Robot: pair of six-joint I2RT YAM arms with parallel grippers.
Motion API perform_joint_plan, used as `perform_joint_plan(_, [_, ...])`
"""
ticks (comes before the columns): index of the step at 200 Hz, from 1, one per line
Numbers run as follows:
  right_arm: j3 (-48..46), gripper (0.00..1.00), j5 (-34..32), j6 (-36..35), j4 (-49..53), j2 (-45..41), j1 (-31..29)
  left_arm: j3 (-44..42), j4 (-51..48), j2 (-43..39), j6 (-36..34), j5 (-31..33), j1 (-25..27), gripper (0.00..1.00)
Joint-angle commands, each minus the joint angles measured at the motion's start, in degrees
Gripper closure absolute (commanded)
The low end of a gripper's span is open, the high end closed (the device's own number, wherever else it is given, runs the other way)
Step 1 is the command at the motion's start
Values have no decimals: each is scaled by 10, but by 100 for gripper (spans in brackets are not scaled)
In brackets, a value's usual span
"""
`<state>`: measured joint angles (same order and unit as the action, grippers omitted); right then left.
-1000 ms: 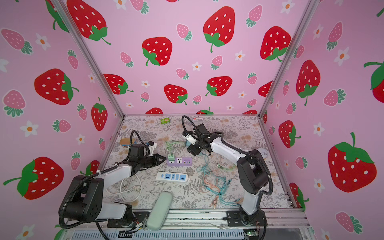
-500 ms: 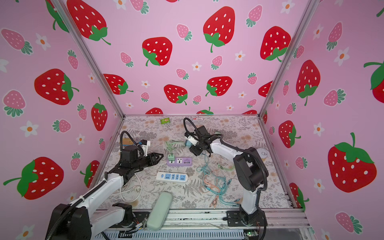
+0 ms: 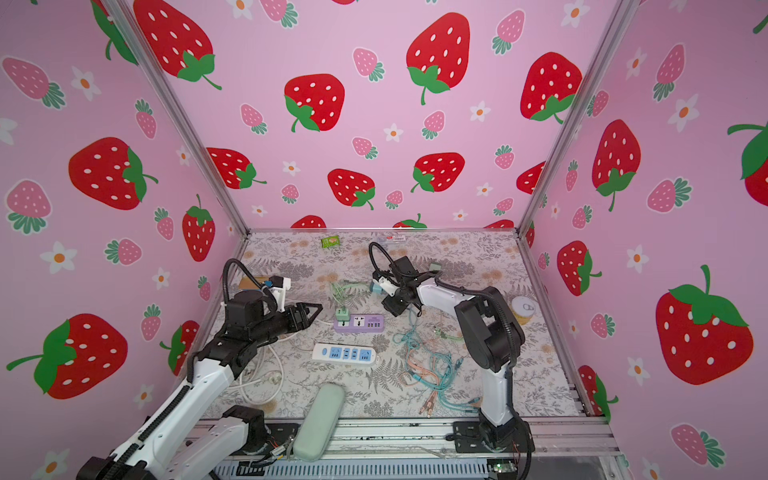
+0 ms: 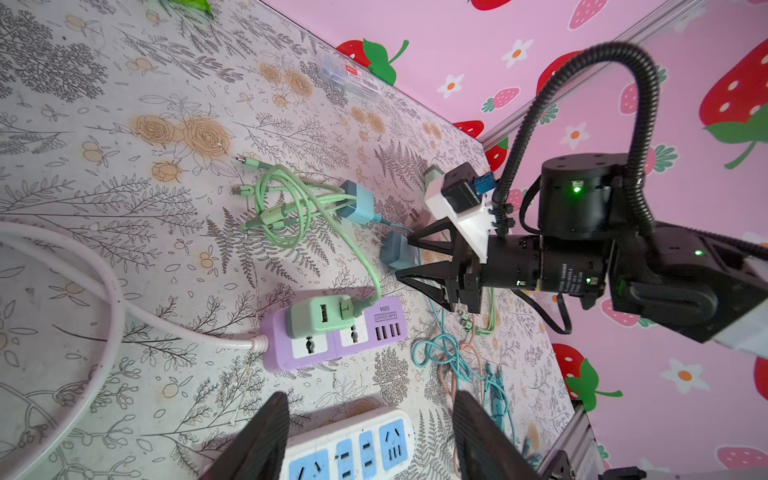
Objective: Insert the plug
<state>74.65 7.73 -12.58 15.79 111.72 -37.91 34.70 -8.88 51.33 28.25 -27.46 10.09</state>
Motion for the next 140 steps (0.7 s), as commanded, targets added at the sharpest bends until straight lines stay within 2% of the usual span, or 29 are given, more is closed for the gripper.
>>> perform_joint_plan(1, [9, 38, -9, 1, 5, 14, 8, 34, -35, -14, -9, -6, 3, 34])
perform_joint_plan(61, [16, 39, -9, -2, 6, 33, 14, 48, -60, -34, -17, -9, 4, 33])
perform_joint_plan(128, [9, 48, -1, -2, 2, 34, 16, 51, -63, -37, -17, -14, 4, 33])
perform_joint_plan(140, [8, 53, 0, 0, 0, 34, 16, 51, -65, -40, -19, -15, 4, 33])
